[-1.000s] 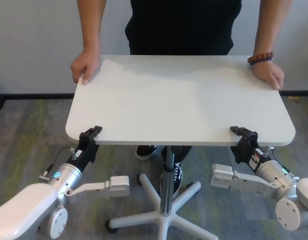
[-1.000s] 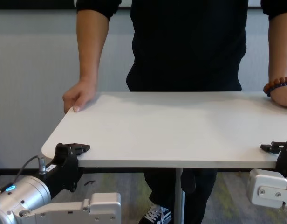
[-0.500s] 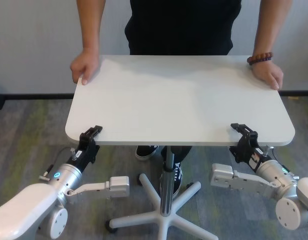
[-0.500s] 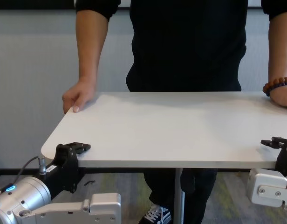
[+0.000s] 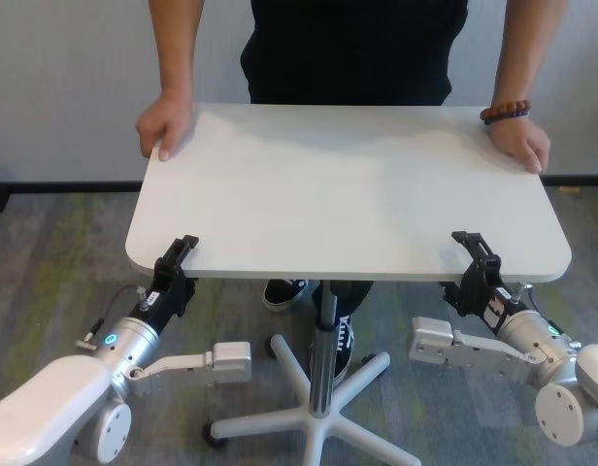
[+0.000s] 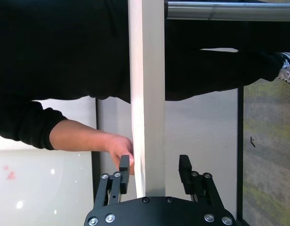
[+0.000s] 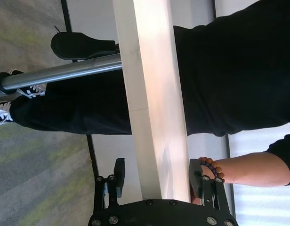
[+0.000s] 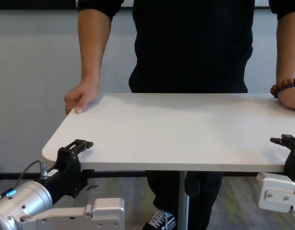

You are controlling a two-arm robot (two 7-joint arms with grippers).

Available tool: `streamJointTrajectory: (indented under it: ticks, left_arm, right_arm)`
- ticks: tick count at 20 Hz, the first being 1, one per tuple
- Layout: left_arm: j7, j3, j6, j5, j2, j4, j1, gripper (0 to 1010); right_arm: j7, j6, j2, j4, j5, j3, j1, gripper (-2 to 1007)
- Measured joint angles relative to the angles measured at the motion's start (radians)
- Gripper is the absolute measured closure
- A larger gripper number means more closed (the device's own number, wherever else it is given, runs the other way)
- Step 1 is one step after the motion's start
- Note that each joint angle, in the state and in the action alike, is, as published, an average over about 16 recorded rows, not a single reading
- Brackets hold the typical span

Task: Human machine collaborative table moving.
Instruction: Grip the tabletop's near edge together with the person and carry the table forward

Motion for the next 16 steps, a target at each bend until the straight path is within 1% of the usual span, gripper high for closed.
streamJointTrajectory:
  ticks: [4,8,12,16]
  left_arm:
    - [0.0,0.0,0.0,0.0,0.0,0.0,0.0,222]
    - [-0.002,0.0,0.0,0.0,0.004,-0.01,0.004,116]
    - [-0.013,-0.004,0.001,-0.002,0.021,-0.048,0.022,48]
    - [-0.034,-0.014,-0.001,-0.012,0.049,-0.108,0.053,15]
  right_arm:
    - [0.0,0.0,0.0,0.0,0.0,0.0,0.0,109]
    - [0.002,0.001,0.001,-0.003,0.0,0.0,-0.002,40]
    - [0.008,0.008,0.009,-0.03,-0.001,0.001,-0.015,5]
    - [0.02,0.015,0.024,-0.081,0.002,0.007,-0.043,0]
